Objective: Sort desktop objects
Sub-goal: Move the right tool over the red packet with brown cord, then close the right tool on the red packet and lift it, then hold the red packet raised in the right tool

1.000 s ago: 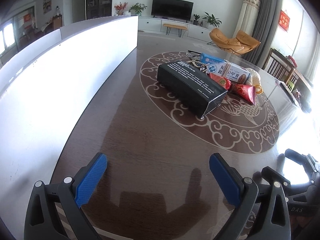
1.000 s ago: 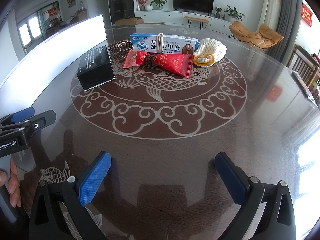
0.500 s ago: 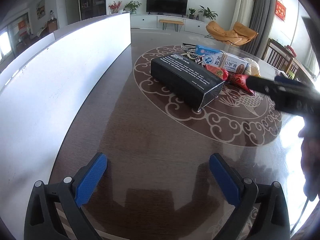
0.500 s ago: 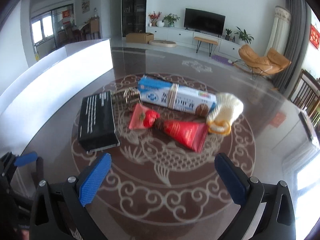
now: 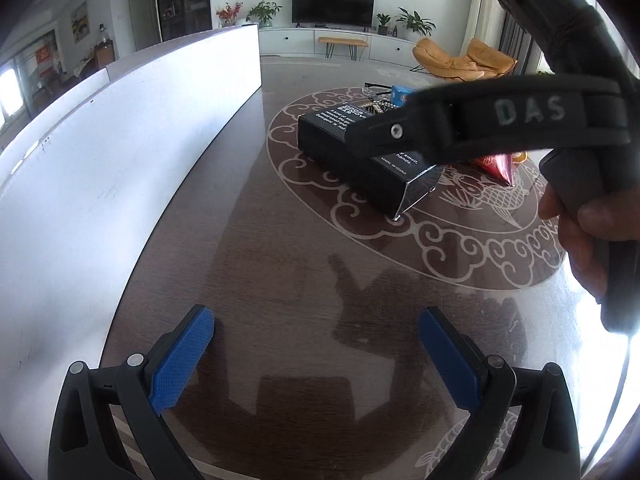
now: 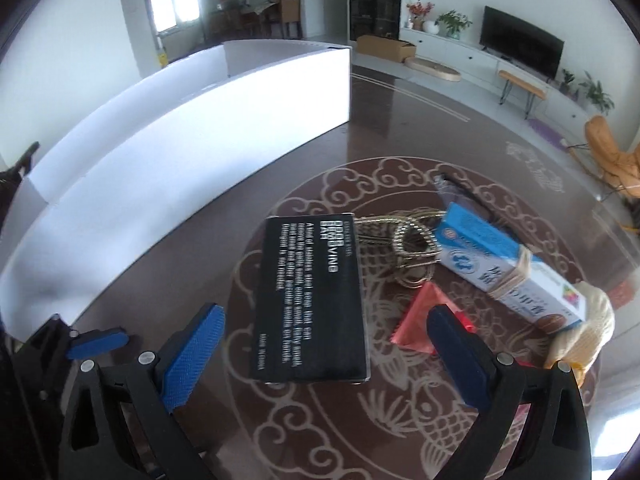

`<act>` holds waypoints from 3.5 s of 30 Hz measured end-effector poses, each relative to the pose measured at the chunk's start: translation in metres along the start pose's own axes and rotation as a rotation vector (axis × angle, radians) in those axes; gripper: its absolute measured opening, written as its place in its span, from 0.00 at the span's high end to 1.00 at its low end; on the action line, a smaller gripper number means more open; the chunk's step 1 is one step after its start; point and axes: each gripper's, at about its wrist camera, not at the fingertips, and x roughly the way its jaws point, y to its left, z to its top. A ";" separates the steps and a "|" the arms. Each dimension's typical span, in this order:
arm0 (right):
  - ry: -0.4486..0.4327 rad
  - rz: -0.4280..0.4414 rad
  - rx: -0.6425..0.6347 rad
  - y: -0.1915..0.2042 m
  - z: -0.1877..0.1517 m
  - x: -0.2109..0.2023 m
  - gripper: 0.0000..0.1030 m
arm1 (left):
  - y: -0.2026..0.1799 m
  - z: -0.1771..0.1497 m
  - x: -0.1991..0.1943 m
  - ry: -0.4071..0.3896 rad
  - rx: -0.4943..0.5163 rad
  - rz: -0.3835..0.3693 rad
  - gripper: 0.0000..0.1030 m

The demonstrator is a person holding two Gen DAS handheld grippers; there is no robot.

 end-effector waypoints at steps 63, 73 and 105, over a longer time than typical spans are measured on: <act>-0.029 -0.280 0.104 -0.014 -0.146 -0.072 0.60 | -0.003 -0.001 0.001 0.017 0.025 0.023 0.00; -0.036 -0.282 0.186 -0.028 -0.152 -0.070 0.24 | -0.005 -0.001 0.002 0.016 0.026 0.025 0.00; -0.006 -0.299 0.220 -0.033 -0.153 -0.062 0.00 | -0.004 -0.001 0.002 0.016 0.025 0.024 0.00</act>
